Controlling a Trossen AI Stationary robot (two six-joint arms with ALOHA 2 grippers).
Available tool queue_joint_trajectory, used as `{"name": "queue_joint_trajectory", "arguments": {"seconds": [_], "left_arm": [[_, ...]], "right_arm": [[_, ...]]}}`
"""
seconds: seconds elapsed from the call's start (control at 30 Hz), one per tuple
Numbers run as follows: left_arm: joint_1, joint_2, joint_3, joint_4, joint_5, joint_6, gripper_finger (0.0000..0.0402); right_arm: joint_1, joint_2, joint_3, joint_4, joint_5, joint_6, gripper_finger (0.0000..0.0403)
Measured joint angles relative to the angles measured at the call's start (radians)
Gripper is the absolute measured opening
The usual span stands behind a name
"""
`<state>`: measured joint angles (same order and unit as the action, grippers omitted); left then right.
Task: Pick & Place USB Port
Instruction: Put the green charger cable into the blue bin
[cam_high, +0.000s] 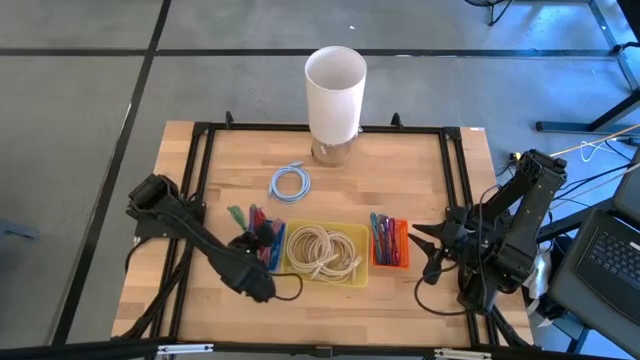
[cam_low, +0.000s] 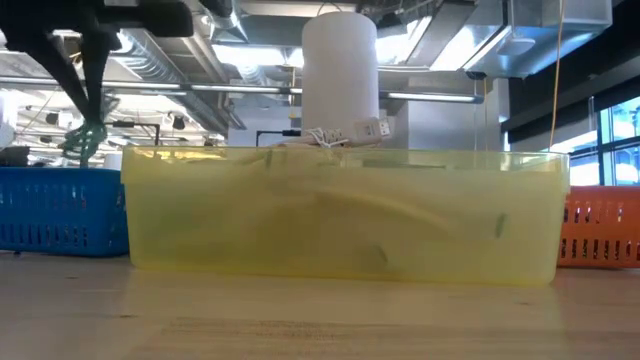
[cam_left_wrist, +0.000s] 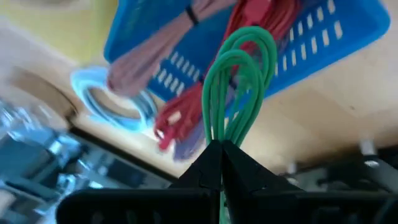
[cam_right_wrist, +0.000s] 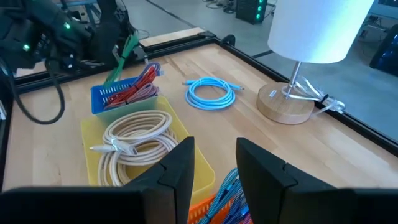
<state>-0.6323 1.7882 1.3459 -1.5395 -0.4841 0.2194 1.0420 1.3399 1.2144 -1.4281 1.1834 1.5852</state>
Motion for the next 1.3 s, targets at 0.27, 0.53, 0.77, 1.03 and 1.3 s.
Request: {"name": "queue_joint_trajectory", "arguments": {"seconds": [0.27, 0.53, 0.77, 1.03, 1.3], "left_arm": [[0.033, 0.000, -0.009, 0.189, -0.023, 0.212, 0.0001], [0.083, 0.000, -0.010, 0.215, -0.021, 0.318, 0.0001], [0.100, -0.001, -0.128, 0.327, 0.022, 0.422, 0.0001], [0.099, -0.001, -0.237, 0.385, -0.023, 0.513, 0.0001], [0.095, -0.001, -0.240, 0.447, -0.014, 0.478, 0.0007]], "right_arm": [[0.000, 0.000, 0.000, 0.015, 0.002, 0.000, 0.0122], [0.000, 0.000, 0.000, 0.023, -0.003, 0.001, 0.0122], [0.000, 0.000, 0.000, 0.022, -0.010, 0.000, 0.0122], [0.000, 0.000, 0.000, 0.022, -0.017, 0.000, 0.0122], [0.000, 0.000, 0.000, 0.026, -0.017, 0.001, 0.0122]]}}
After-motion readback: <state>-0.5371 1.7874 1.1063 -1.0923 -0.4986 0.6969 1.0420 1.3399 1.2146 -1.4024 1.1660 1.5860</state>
